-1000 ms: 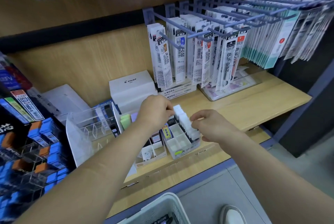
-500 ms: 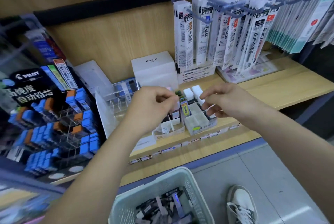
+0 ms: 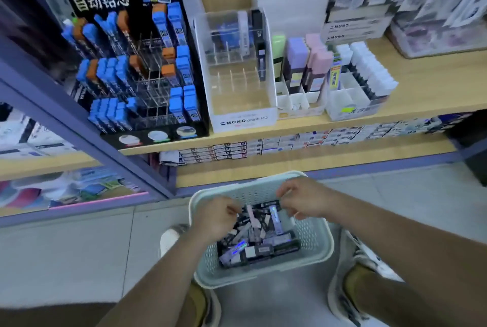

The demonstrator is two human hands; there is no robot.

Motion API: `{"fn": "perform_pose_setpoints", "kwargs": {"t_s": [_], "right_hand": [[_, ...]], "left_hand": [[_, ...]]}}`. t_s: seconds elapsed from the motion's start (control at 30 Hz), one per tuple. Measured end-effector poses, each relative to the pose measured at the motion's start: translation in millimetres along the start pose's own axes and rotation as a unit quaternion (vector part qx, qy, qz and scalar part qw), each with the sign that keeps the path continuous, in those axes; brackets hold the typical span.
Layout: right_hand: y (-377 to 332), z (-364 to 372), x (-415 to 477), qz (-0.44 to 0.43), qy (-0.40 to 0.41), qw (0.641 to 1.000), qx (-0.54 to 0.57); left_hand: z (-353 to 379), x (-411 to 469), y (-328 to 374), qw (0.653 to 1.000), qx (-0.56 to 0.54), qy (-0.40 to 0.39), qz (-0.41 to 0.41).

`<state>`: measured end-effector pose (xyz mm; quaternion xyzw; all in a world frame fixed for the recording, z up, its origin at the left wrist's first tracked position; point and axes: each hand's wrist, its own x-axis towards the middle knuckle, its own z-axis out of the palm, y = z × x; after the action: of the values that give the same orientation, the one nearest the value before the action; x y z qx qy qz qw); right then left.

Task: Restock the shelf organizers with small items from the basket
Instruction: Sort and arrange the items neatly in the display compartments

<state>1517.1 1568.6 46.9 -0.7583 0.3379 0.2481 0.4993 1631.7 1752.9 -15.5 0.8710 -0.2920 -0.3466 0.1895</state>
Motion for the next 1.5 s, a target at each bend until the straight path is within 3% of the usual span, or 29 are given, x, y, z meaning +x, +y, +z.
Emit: {"fn": "perform_pose_setpoints", "kwargs": {"t_s": [0.23,0.33,0.47,0.53,0.67,0.83,0.93,1.07,1.13,1.27,1.37,1.43,1.5], "right_hand": [[62.7,80.7,80.6,0.122,0.021,0.991,0.052],[81.0,101.5,106.8,0.165,0.025,0.984,0.069],[81.7,110.6,120.3,0.167,-0.019,0.986,0.012],[80.1,109.6,119.0,0.150,-0.029,0.987,0.057],[81.2,126.1,114.0,0.134,-0.082,0.949,0.274],[82.0,131.9,116.4,0.159,-0.104,0.939,0.287],[83.8,125.1,118.1,0.159,-0.064,0.925,0.339],[82.9,110.0,119.3,0.141,-0.058,0.932,0.329],[79.9,99.2,120.0,0.139,-0.086,0.933,0.322],[66.4,88.5,115.8,0.128,-0.128,0.921,0.345],[55.3,94.6,110.4,0.099,-0.083,0.941,0.314],[52.8,98.6,106.9,0.099,-0.042,0.937,0.332],[52.8,96.6,101.1,0.111,-0.037,0.913,0.391]], "left_hand": [[84.6,34.2,-55.1,0.986,0.127,-0.100,-0.031],[116.5,42.0,-70.7,0.985,0.120,-0.122,-0.028],[135.7,48.9,-77.1,0.978,0.158,-0.128,-0.045],[134.6,53.1,-72.9,0.977,0.180,-0.106,-0.038],[119.3,60.6,-59.0,0.993,0.095,-0.042,-0.062],[109.7,59.3,-52.3,0.989,-0.038,-0.109,-0.095],[109.3,53.5,-55.6,0.955,-0.235,-0.121,-0.138],[96.9,51.8,-47.2,0.897,-0.388,-0.116,-0.176],[86.7,49.9,-41.3,0.891,-0.401,-0.122,-0.174],[68.1,42.2,-23.8,0.951,-0.245,-0.151,-0.109],[63.2,35.1,-9.8,0.970,-0.169,-0.161,-0.068],[60.2,28.2,-7.2,0.970,-0.178,-0.155,-0.063],[54.8,21.1,-6.5,0.954,-0.258,-0.134,-0.073]]}}
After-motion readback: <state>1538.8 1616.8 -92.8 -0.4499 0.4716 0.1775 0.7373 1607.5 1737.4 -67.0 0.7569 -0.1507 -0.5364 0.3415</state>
